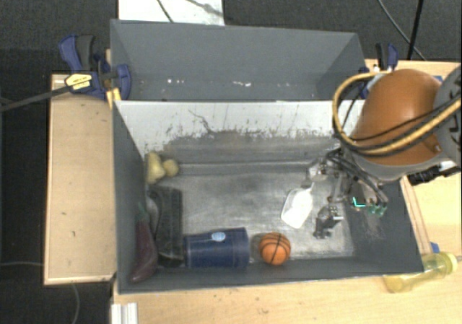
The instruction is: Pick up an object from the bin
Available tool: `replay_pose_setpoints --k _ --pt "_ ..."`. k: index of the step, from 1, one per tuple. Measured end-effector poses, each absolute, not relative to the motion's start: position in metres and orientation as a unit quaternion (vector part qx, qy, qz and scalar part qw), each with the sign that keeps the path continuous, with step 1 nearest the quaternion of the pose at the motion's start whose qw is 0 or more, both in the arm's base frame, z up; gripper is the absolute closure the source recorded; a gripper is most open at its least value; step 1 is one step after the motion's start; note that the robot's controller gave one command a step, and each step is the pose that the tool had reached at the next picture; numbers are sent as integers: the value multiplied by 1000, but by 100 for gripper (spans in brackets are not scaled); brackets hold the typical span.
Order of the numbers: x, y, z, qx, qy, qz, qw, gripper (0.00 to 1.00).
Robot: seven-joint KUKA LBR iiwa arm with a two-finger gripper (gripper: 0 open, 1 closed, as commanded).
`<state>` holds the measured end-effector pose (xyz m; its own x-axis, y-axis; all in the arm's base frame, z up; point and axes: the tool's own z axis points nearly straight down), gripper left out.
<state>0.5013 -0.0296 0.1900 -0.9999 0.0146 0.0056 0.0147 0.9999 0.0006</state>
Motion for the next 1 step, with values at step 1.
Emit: replay_pose_setpoints --k 1 --pt "503 -30 194 -7 -1000 0 -1 0"
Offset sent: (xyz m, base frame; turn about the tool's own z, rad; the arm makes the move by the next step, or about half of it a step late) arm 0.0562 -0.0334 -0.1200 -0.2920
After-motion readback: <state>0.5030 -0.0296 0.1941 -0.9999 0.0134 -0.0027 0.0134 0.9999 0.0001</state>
